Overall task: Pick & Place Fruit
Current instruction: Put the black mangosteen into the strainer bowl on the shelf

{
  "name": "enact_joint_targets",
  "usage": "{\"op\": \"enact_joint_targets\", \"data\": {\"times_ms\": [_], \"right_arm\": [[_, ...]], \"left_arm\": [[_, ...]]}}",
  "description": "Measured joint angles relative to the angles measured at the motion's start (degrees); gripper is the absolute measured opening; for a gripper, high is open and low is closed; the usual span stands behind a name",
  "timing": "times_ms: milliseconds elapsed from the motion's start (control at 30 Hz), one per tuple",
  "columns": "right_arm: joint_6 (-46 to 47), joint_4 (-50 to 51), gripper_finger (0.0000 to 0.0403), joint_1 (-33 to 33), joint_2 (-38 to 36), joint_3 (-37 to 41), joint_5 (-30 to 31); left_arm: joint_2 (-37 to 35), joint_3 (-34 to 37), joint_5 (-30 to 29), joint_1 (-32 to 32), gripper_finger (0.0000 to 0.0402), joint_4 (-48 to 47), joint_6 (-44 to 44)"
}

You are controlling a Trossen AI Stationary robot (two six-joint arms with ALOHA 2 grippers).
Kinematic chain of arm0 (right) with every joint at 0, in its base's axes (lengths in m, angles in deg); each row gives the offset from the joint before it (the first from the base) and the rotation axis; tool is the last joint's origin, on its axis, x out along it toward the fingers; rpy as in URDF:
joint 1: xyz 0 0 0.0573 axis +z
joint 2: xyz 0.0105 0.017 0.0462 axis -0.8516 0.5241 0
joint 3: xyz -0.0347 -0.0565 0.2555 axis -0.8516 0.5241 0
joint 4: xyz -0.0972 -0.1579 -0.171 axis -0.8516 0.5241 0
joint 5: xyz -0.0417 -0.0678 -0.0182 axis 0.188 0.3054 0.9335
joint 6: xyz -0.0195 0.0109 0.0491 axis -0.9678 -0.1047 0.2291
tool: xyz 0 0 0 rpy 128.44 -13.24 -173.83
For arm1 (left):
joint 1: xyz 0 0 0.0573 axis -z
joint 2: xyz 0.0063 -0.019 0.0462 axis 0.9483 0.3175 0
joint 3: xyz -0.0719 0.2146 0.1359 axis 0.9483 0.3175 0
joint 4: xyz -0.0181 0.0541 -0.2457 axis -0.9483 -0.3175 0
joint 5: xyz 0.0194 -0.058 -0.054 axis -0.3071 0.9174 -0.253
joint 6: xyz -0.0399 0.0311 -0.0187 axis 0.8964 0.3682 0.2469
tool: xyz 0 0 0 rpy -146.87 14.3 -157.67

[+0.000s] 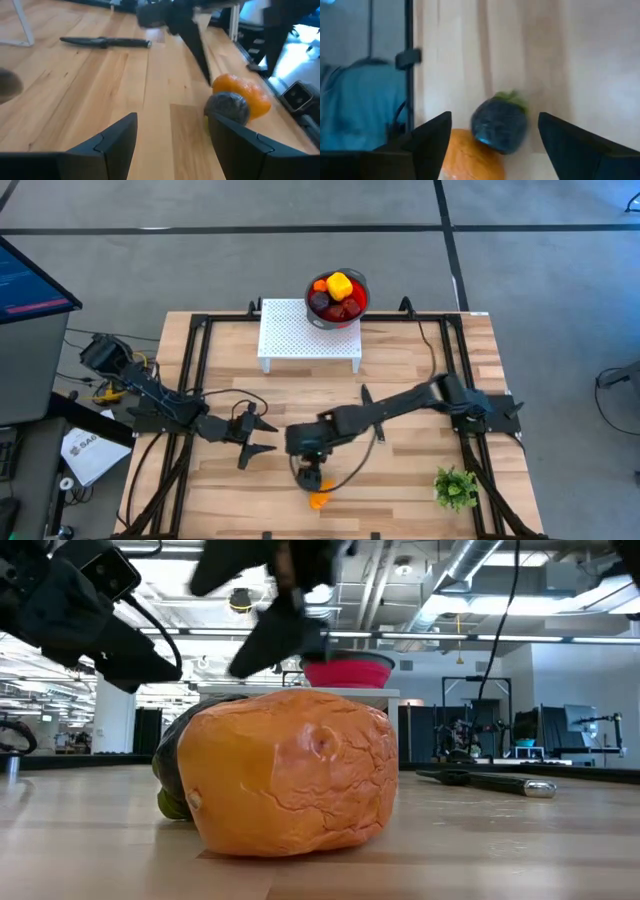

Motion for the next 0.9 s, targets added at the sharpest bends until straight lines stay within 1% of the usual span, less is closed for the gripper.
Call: {"op": "enact_joint_targets", "data": {"times_ms": [67, 233, 367, 500, 633, 767, 900], "right_arm": [[0.0, 3.2, 0.0307, -0.6, 3.8, -4.9, -2.9], [-0.9, 14.0, 0.0325, -1.0, 12.0, -16.2, -3.2], [-2.1, 18.9, 0.0327, -0.7, 16.1, -22.1, -3.5], [-3.1, 20.6, 0.0327, 0.0, 18.2, -23.2, -3.5], [-4.0, 21.4, 0.0324, 0.1, 18.3, -23.2, -3.4], [-4.8, 22.1, 0.0310, 0.1, 18.3, -23.2, -3.4], [-7.9, 23.9, 0.0295, 0.1, 18.3, -23.2, -3.4]], "left_arm": [[0.4, 0.0, 0.0, 0.0, 0.0237, 0.0, 0.2], [0.8, 0.0, 0.0, 0.0, 0.0237, 0.2, 0.5], [0.8, 0.0, -0.1, 0.0, 0.0237, 0.2, 0.3], [0.8, 0.0, -0.1, 0.0, 0.0237, 0.3, 0.3], [0.8, 0.0, -0.1, 0.0, 0.0237, 0.6, 0.3], [0.8, 0.0, -0.1, 0.0, 0.0237, 0.6, 0.3], [0.8, 0.0, -0.1, 0.0, 0.0237, 0.6, 0.4]]}}
